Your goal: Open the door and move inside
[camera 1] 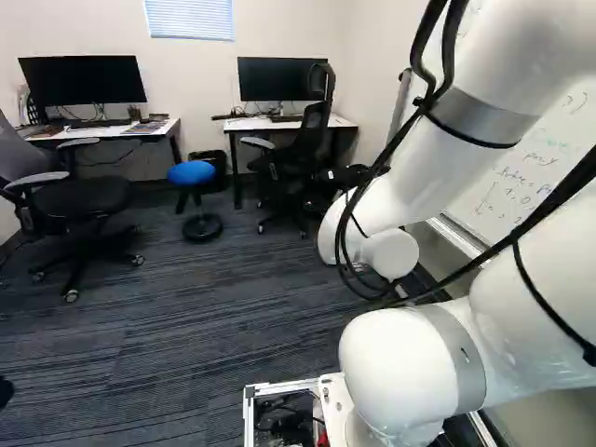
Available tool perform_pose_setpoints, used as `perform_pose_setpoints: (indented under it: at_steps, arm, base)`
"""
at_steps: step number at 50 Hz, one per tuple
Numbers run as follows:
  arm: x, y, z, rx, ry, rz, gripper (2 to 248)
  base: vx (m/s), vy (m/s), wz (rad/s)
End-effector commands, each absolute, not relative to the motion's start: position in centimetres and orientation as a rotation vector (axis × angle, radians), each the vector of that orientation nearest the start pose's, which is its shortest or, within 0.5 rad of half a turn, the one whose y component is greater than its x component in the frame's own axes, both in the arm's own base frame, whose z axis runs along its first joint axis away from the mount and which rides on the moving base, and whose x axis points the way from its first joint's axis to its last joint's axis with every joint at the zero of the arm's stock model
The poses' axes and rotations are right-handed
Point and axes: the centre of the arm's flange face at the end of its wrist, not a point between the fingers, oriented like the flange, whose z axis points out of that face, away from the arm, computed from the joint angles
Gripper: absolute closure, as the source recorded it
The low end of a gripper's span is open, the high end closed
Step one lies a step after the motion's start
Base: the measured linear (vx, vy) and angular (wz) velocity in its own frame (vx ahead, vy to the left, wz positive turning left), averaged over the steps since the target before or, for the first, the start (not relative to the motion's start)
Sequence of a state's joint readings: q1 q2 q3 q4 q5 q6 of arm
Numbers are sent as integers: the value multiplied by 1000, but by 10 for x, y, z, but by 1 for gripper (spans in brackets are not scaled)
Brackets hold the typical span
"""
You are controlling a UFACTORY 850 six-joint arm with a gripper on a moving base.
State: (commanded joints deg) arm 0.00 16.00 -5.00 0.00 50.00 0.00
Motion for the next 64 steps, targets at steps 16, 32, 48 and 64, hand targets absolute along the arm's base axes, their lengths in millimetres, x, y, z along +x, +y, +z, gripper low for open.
perform_pose_setpoints:
  at_steps: [16, 32, 48, 64]
  arm:
    - [270, 0, 366, -2558, 0, -1824, 3]
    - [270, 0, 366, -2558, 0, -1824, 3]
    - [270, 0, 366, -2558, 0, -1824, 3]
    - [270, 0, 366, -2558, 0, -1824, 3]
  base:
    - [210, 36, 114]
    - [162, 26, -7]
    - [-5, 2, 1]
    - [0, 0, 0]
